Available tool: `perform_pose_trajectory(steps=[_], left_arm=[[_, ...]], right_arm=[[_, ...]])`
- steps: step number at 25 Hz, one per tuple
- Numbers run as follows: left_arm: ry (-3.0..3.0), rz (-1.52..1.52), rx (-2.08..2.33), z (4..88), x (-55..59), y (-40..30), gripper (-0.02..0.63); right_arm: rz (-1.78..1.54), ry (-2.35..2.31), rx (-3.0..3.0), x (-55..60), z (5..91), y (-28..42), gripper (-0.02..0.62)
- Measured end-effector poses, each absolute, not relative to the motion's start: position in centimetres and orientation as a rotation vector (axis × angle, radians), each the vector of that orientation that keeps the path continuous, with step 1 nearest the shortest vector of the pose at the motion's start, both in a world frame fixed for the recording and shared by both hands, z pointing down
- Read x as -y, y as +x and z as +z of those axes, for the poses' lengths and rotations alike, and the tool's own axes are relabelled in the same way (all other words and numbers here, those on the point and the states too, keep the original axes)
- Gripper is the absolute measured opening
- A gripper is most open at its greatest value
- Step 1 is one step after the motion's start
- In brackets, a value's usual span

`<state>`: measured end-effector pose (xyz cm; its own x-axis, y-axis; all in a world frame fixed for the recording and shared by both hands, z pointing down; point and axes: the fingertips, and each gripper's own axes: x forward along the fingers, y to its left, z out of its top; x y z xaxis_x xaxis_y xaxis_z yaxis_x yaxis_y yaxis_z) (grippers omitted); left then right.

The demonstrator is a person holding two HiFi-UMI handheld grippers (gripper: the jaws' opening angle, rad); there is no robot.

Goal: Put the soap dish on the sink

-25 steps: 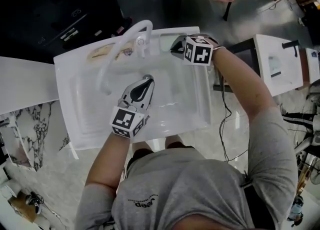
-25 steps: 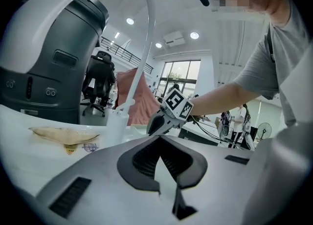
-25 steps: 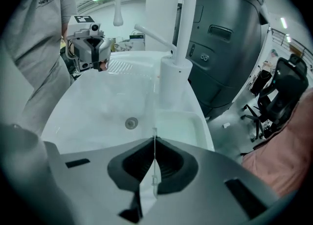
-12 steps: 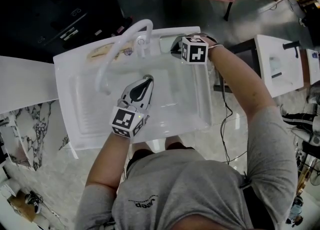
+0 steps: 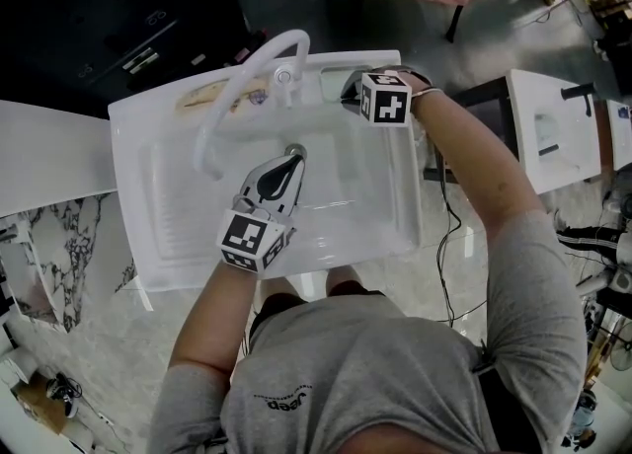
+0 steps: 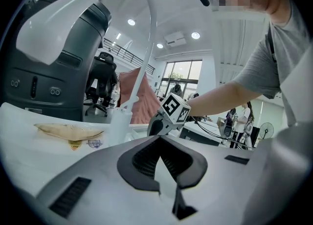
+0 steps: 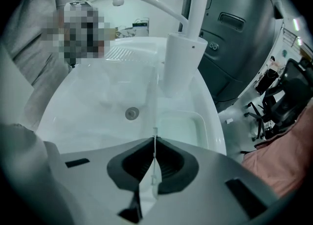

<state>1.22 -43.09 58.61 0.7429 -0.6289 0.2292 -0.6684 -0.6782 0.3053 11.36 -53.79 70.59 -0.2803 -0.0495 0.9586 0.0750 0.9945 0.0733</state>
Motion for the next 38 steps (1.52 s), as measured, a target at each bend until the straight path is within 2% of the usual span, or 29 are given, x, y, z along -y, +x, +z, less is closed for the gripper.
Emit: perform_pose_trajectory(steps=[12,24,30,38], left_arm=[[2.582,0.136,1.008,57.8,42.3,0.6,0.014],[2.613,0.115,1.034,53.5,40.6,-1.0,0.014],[2.638,0.093,1.022,50.1,39.2,-1.3,0.014],[2.683,0.111,0.985,47.4,37.5,-0.4,0.014]], right_arm=[[-0.138,0.055,1.852,54.5,68.6,11.6,0.162],[0.086,0.301,2.229,49.8,57.7,9.0,0.154],[0.274,0.491,2.404,46.3,52.0,9.4,0.141],[0.323,0.731,2.556,42.2,47.2,11.0,0.122]])
